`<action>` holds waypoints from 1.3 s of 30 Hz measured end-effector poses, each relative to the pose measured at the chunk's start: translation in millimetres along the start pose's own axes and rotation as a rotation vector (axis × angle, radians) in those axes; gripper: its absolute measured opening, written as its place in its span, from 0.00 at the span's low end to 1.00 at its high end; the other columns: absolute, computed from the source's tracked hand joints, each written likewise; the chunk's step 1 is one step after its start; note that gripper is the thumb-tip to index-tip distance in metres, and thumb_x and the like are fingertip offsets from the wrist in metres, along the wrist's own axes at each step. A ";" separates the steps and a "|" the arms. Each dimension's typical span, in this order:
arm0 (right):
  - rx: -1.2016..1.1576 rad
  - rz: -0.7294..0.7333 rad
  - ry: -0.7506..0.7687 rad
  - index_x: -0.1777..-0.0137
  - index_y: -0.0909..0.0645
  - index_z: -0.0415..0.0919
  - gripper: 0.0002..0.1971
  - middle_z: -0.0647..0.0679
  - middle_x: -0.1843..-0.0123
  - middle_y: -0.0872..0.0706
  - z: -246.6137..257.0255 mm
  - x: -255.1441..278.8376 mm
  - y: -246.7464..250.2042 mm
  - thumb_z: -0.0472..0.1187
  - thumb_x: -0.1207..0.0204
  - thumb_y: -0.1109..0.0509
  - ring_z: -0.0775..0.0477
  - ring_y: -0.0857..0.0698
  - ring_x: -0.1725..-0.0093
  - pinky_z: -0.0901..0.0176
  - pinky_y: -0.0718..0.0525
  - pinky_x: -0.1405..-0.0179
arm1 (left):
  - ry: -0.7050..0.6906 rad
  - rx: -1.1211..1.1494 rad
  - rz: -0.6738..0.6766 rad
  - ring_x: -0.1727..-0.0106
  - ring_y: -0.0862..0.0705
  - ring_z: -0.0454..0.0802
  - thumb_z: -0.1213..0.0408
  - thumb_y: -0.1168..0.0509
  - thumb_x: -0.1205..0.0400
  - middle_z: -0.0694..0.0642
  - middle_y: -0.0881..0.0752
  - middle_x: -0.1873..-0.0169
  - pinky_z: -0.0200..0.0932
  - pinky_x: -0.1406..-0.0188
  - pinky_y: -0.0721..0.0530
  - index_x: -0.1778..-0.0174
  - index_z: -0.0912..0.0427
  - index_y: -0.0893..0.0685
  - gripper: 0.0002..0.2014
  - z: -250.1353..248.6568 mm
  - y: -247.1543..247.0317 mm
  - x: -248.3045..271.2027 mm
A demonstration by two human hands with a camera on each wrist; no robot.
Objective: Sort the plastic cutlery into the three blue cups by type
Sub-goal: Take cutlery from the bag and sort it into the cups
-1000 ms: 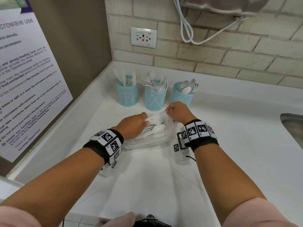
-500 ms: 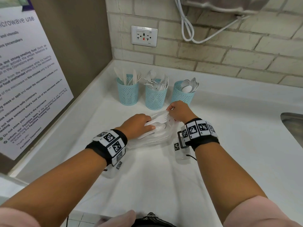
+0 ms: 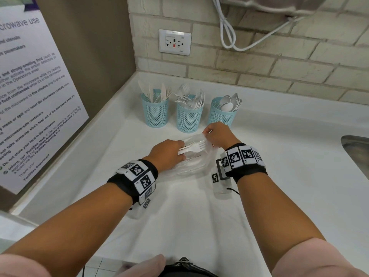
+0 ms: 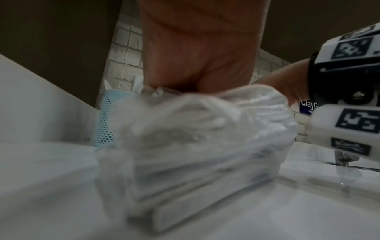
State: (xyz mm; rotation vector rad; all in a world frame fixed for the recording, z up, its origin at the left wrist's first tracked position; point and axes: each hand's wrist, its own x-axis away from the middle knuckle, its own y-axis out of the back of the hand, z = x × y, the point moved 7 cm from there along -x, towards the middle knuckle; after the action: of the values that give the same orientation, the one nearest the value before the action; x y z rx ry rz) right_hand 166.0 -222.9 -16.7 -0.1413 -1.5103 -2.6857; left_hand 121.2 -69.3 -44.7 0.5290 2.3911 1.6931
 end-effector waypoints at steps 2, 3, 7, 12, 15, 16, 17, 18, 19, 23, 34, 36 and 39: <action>-0.007 0.002 -0.001 0.46 0.15 0.36 0.12 0.41 0.43 0.13 0.0 0.6 -0.3 0.32 0.21 0.40 0.37 0.15 0.44 0.50 0.18 0.43 | 0.000 0.010 -0.007 0.52 0.17 0.58 0.54 0.33 0.21 0.59 0.14 0.51 0.45 0.57 0.22 0.47 0.58 0.21 0.13 0.1 0.3 0.2; -0.011 0.003 -0.002 0.46 0.15 0.36 0.12 0.41 0.43 0.13 0.0 1.1 -0.4 0.31 0.21 0.40 0.37 0.15 0.44 0.50 0.18 0.44 | -0.003 0.016 0.003 0.51 0.17 0.58 0.55 0.32 0.22 0.59 0.15 0.50 0.45 0.57 0.22 0.45 0.58 0.21 0.14 -0.7 -0.7 0.5; -0.001 -0.002 0.008 0.47 0.14 0.34 0.12 0.39 0.46 0.13 1.9 2.0 -1.5 0.32 0.21 0.39 0.35 0.15 0.45 0.49 0.18 0.46 | 0.010 0.030 0.016 0.48 0.18 0.60 0.57 0.31 0.22 0.62 0.16 0.46 0.44 0.58 0.25 0.37 0.62 0.25 0.21 -1.8 -2.8 0.5; 0.001 -0.007 0.007 0.47 0.15 0.34 0.12 0.39 0.45 0.13 2.0 2.8 0.1 0.32 0.21 0.40 0.37 0.15 0.48 0.49 0.18 0.45 | -0.038 -0.032 -0.009 0.48 0.19 0.59 0.55 0.32 0.22 0.62 0.18 0.48 0.44 0.57 0.26 0.43 0.63 0.20 0.17 -4.4 -2.3 -2.8; 0.002 0.001 0.007 0.46 0.15 0.35 0.12 0.40 0.44 0.13 1.9 3.3 0.8 0.32 0.21 0.40 0.37 0.15 0.47 0.49 0.18 0.44 | -0.070 -0.061 -0.043 0.49 0.20 0.59 0.53 0.34 0.20 0.61 0.21 0.51 0.43 0.58 0.29 0.43 0.62 0.19 0.16 -6.7 1.2 -2.3; 0.003 0.003 0.008 0.46 0.15 0.35 0.12 0.40 0.44 0.13 2.0 3.3 0.8 0.33 0.21 0.39 0.39 0.16 0.50 0.51 0.18 0.46 | -0.077 -0.068 -0.054 0.50 0.20 0.59 0.53 0.35 0.20 0.61 0.21 0.51 0.44 0.58 0.28 0.44 0.61 0.18 0.16 -6.9 2.7 -2.2; 0.003 0.007 0.010 0.46 0.15 0.35 0.12 0.40 0.45 0.13 2.3 3.5 1.0 0.33 0.21 0.40 0.42 0.18 0.54 0.53 0.18 0.49 | -0.076 -0.073 -0.053 0.51 0.20 0.59 0.53 0.36 0.19 0.61 0.20 0.52 0.45 0.58 0.28 0.45 0.61 0.18 0.15 -6.3 3.5 -2.2; -0.006 0.014 0.011 0.46 0.15 0.35 0.12 0.40 0.46 0.13 2.1 3.5 1.2 0.32 0.21 0.40 0.45 0.19 0.57 0.57 0.18 0.56 | -0.075 -0.066 -0.052 0.52 0.20 0.58 0.54 0.36 0.19 0.60 0.20 0.53 0.45 0.59 0.27 0.47 0.61 0.17 0.14 -5.3 4.3 -2.0; -0.024 0.024 0.010 0.46 0.15 0.35 0.12 0.42 0.50 0.13 1.6 4.0 1.4 0.32 0.21 0.40 0.46 0.19 0.62 0.61 0.20 0.63 | -0.066 -0.042 -0.048 0.53 0.19 0.57 0.54 0.36 0.19 0.59 0.19 0.55 0.44 0.60 0.27 0.51 0.60 0.17 0.12 -2.7 5.0 -2.0; -0.071 0.053 -0.024 0.47 0.15 0.35 0.12 0.54 0.65 0.21 -2.7 4.6 3.4 0.31 0.21 0.40 0.54 0.21 0.73 0.71 0.26 0.79 | 0.004 0.282 -0.044 0.66 0.24 0.49 0.56 0.34 0.20 0.48 0.24 0.72 0.40 0.69 0.32 0.71 0.55 0.26 0.15 11.2 12.7 -3.1; -0.722 0.071 0.053 0.50 0.19 0.44 0.15 0.50 0.58 0.14 37.4 6.4 21.9 0.51 0.16 0.43 0.53 0.17 0.61 0.61 0.23 0.61 | 0.154 1.089 -0.074 0.66 0.21 0.39 0.55 0.37 0.17 0.49 0.10 0.57 0.40 0.58 0.25 0.48 0.51 0.18 0.07 11.3 38.5 -15.3; -0.778 0.110 0.050 0.50 0.20 0.44 0.16 0.49 0.59 0.14 41.1 7.0 21.7 0.55 0.17 0.43 0.52 0.16 0.62 0.61 0.21 0.62 | 0.175 1.157 -0.088 0.67 0.18 0.37 0.55 0.38 0.16 0.49 0.11 0.57 0.36 0.60 0.22 0.46 0.51 0.18 0.08 11.1 38.0 -17.2; -0.762 0.126 0.090 0.45 0.22 0.39 0.11 0.48 0.60 0.15 43.8 7.1 16.5 0.45 0.21 0.32 0.53 0.17 0.67 0.66 0.20 0.69 | 0.183 1.213 -0.119 0.63 0.15 0.38 0.56 0.38 0.17 0.49 0.12 0.58 0.33 0.63 0.20 0.41 0.55 0.18 0.11 10.7 37.3 -20.2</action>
State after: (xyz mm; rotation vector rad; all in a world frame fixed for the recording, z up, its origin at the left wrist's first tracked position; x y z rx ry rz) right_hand 162.8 -194.1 20.7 -0.1343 -0.3752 -2.9461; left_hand 150.6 -56.5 -14.8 0.3217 3.2667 0.0586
